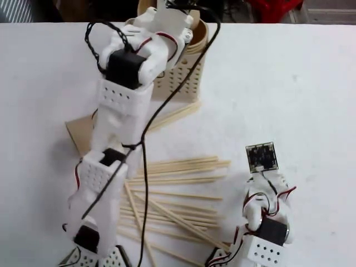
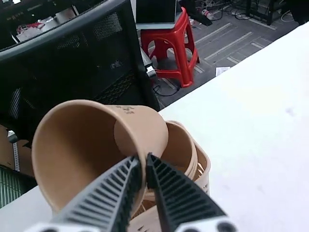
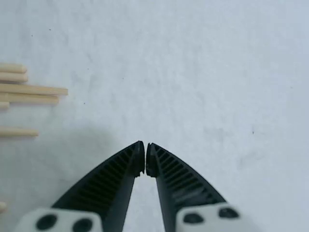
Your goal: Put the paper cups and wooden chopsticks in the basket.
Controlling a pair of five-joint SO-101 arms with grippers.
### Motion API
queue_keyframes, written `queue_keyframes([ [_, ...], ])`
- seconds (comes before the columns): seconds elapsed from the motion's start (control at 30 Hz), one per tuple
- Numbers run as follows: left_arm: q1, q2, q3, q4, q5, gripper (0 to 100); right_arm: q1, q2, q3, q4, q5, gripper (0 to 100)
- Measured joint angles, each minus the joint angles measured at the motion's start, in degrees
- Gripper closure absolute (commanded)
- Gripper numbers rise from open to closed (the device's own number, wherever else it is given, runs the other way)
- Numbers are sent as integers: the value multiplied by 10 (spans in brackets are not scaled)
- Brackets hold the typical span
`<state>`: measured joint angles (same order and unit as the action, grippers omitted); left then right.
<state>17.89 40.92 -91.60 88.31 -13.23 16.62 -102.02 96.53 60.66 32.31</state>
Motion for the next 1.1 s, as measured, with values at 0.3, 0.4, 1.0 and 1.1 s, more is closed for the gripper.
queue_keyframes([
  [0.3,0,0,0,16,-31,823,0,0,0,0,0,974],
  [0.4,0,0,0,16,-31,823,0,0,0,0,0,974],
  [1.0,-122,26,93,-114,55,819,0,0,0,0,0,974],
  [1.1,-171,43,166,-132,81,819,0,0,0,0,0,974],
])
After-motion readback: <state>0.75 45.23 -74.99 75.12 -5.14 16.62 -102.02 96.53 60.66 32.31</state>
